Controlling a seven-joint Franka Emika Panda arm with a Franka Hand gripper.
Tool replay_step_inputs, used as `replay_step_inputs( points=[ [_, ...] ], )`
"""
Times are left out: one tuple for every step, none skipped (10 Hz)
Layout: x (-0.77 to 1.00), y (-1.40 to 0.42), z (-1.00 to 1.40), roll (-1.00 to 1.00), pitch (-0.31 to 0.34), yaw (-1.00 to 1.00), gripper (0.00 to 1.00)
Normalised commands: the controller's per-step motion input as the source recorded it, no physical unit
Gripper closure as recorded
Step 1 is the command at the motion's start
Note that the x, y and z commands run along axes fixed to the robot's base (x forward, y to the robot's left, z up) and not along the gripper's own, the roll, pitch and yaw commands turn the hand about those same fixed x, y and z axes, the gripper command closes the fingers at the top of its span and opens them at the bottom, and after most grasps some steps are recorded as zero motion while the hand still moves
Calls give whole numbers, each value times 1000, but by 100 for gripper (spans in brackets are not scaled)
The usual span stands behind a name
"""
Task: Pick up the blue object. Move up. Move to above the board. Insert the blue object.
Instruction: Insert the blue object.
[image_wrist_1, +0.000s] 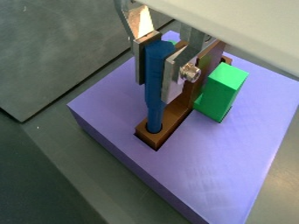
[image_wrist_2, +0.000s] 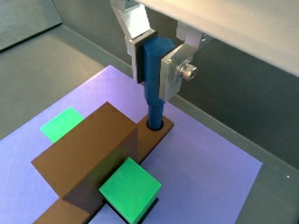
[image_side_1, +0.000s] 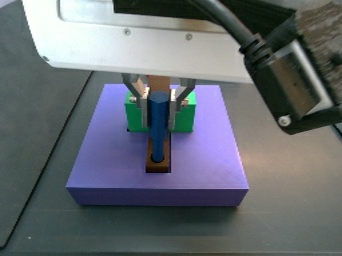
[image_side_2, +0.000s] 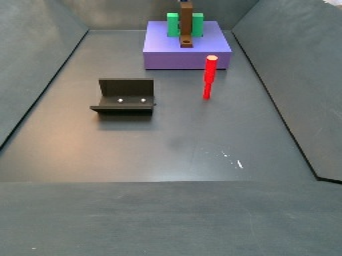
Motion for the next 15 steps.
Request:
replay_step_inputs(
  points=[
    [0,0,-289,86,-36,0,100],
    [0,0,-400,120,-64,0,100],
    [0,0,-511,131,-93,0,100],
    [0,0,-549,171,-91,0,100],
    [0,0,-546,174,-94,0,100],
    [17,-57,-526,144,-87,0,100],
    [40,-43,-554,124,-80,0,100],
    [246,-117,-440,71,-34,-17,100],
    [354,-111,-391,39,-10,0,100],
    [371,-129,-309,1,0,0,100],
    [323,-109,-323,13,0,0,100],
    [186,-60,-374,63,-14,0,100],
    [0,0,-417,126,-34,0,100],
    [-14,0,-331,133,-40,0,100],
    [0,0,0,0,0,0,100]
  ],
)
